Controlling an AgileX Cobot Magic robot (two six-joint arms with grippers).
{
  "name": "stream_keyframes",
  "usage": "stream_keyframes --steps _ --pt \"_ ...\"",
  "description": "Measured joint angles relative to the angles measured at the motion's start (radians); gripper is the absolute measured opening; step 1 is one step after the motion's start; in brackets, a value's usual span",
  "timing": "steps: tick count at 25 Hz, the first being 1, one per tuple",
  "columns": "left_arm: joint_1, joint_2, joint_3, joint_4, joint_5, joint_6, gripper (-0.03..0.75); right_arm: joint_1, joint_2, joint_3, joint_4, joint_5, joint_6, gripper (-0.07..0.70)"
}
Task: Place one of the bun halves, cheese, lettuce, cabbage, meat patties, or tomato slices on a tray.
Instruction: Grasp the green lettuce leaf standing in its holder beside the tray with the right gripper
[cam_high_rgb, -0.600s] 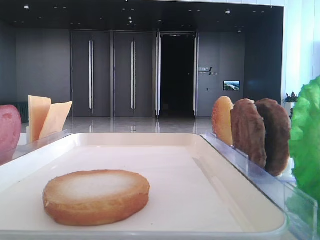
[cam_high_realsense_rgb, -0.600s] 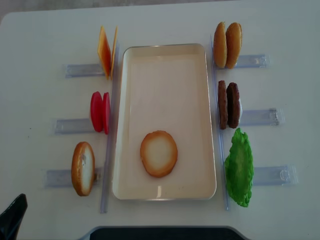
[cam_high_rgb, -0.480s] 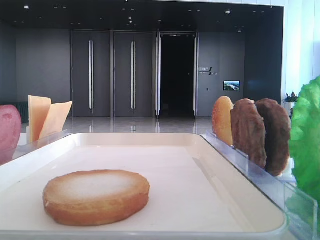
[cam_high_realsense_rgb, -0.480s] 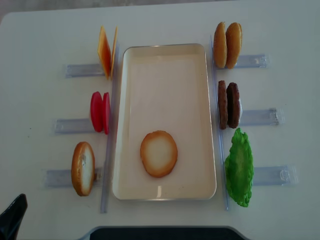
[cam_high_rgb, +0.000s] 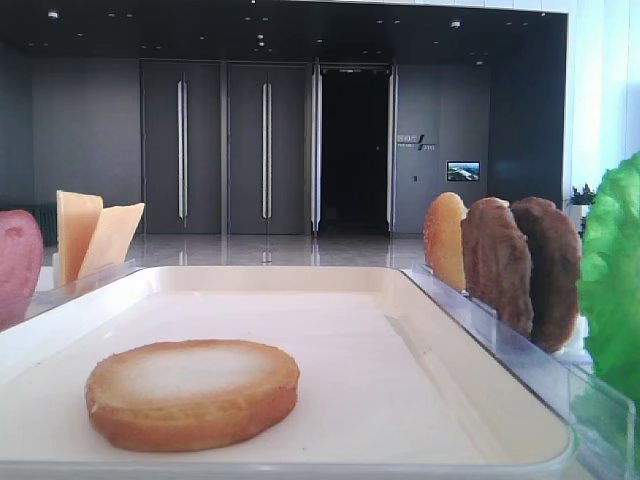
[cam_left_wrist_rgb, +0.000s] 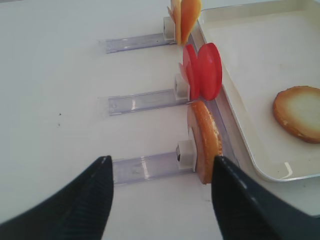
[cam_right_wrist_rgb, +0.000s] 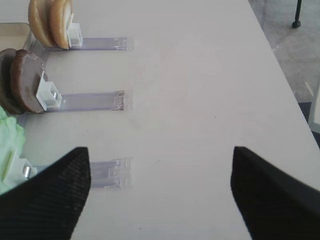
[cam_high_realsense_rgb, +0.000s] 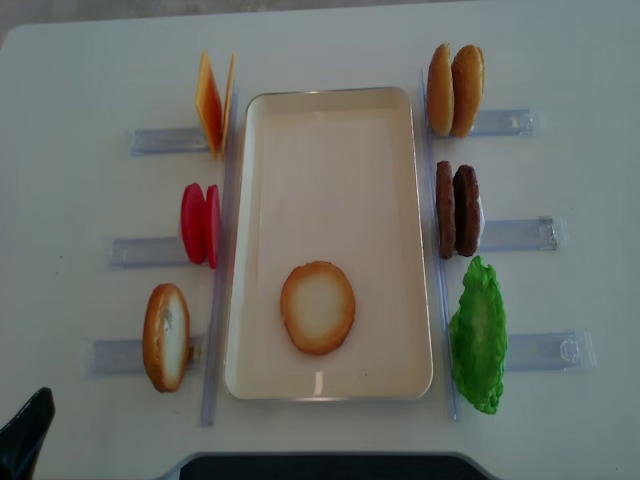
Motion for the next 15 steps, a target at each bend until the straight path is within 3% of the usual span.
stream_keyframes --steps 15 --pt "0.0 0.0 0.0 0.0 0.0 0.0 0.471 0.0 0.0 0.0 0.0 0.0 0.0 0.577"
